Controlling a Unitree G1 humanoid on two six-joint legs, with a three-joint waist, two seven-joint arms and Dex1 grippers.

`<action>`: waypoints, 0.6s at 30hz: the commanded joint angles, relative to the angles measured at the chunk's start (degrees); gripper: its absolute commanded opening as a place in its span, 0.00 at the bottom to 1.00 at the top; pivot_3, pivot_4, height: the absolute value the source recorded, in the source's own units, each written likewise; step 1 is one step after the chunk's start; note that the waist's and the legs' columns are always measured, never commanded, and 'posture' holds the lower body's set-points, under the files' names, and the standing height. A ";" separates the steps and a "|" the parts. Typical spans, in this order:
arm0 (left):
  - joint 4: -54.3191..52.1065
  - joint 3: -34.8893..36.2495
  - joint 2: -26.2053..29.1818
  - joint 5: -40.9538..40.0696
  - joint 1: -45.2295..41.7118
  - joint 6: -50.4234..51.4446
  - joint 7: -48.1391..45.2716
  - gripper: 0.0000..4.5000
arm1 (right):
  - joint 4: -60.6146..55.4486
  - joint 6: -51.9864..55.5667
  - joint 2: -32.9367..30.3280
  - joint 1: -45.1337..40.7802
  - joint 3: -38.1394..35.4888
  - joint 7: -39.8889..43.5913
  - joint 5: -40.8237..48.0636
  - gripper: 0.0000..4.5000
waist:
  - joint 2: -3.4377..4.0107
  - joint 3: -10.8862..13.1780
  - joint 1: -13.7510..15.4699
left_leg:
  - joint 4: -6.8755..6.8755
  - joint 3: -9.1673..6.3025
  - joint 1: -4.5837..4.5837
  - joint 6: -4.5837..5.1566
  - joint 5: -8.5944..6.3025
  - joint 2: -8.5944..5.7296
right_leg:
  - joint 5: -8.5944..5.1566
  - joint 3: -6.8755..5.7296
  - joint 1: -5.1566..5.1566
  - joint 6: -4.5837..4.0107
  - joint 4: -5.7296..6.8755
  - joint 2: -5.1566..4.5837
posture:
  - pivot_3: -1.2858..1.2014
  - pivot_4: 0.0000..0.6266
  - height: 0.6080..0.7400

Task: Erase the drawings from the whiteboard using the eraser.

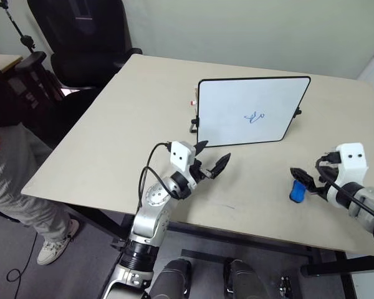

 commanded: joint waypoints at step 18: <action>-3.36 -0.83 -0.67 -0.23 1.15 -0.19 0.44 1.00 | -1.70 18.94 8.64 -6.12 -1.27 -3.65 -8.22 1.00 | 0.03 -0.02 0.01 | 0.00 0.00 0.00 0.05 -0.04 -0.01 | -0.01 0.00 -0.02 0.02 0.00 0.00 | 0.52 0.24 1.00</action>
